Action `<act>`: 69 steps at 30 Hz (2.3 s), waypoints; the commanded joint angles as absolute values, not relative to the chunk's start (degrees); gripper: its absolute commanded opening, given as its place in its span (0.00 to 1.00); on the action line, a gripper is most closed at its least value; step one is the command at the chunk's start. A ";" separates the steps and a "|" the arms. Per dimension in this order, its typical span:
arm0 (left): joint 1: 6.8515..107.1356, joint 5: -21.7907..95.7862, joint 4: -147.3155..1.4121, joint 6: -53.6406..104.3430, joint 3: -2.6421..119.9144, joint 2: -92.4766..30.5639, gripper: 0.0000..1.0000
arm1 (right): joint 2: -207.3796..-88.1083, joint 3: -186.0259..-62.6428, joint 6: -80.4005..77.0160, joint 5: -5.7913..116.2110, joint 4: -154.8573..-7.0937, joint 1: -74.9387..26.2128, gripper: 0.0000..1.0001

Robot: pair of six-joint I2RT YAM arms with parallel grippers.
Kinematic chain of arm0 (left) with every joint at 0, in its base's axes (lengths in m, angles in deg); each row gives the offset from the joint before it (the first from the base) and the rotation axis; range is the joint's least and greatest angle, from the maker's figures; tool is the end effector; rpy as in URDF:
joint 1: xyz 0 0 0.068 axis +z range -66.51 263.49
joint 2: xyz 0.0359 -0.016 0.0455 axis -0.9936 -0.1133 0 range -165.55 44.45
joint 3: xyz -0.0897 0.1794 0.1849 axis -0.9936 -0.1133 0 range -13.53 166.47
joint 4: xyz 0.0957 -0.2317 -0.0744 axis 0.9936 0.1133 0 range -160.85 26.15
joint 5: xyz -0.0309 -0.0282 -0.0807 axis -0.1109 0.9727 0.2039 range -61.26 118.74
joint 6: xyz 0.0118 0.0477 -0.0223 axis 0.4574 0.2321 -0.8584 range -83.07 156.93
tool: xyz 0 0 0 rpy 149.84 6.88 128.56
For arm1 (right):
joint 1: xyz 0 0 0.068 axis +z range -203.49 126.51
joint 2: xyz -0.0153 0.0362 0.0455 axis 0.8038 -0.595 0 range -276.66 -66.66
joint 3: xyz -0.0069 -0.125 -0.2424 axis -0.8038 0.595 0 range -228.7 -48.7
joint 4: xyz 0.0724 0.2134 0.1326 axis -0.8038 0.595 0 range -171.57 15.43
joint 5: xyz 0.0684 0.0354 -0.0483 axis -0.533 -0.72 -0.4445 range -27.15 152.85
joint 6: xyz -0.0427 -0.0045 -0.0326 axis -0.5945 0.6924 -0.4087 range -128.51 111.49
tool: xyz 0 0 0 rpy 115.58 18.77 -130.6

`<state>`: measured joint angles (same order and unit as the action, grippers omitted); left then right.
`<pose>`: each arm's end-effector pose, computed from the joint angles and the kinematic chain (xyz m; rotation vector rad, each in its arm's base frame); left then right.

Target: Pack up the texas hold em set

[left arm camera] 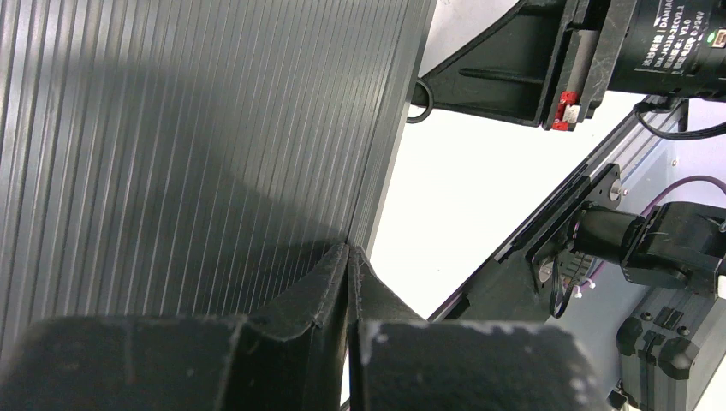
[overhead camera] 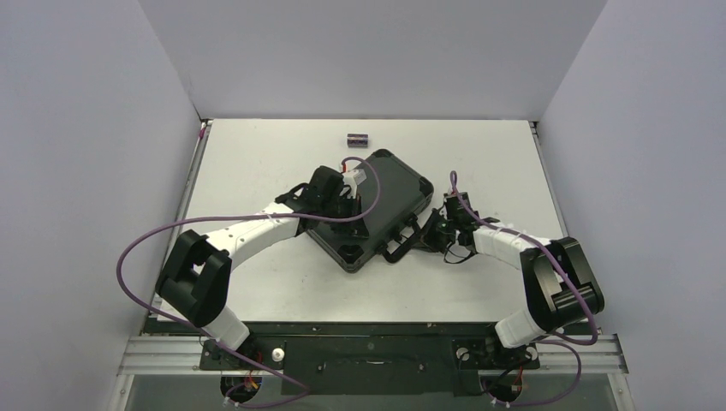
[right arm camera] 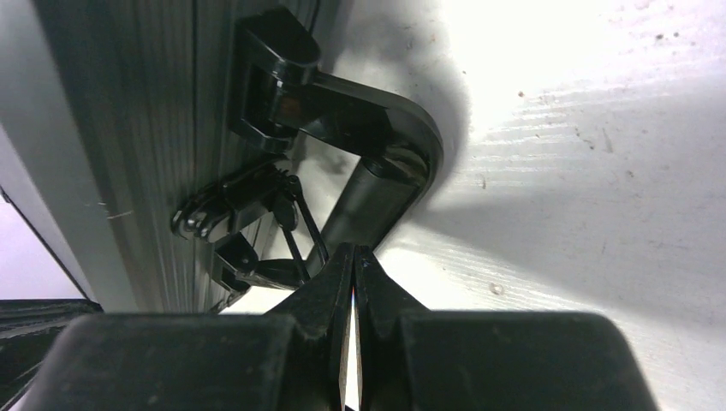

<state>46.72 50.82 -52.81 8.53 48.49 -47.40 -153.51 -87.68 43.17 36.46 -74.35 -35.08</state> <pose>0.2665 -0.2159 0.2281 0.3786 2.5381 -0.9515 0.2559 0.1017 0.1487 0.5871 2.6668 1.0143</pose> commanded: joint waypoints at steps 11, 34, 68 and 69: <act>44.74 52.21 -46.42 8.94 43.73 -49.56 0.00 | -156.12 -97.92 45.28 35.86 -75.03 -32.77 0.00; 44.73 52.01 -43.96 9.69 45.77 -48.12 0.00 | -156.28 -101.83 43.77 37.73 -70.55 -30.08 0.00; 44.74 52.64 -43.81 9.25 44.40 -45.77 0.00 | -151.96 -100.81 37.10 46.68 -62.17 -25.58 0.00; 44.73 52.64 -43.84 9.25 44.39 -45.70 0.00 | -152.25 -100.72 37.24 46.66 -62.55 -25.57 0.00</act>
<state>46.72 50.39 -51.97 8.70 46.98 -45.44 -150.74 -100.97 36.92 45.64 -58.65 -26.22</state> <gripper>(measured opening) 0.002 0.001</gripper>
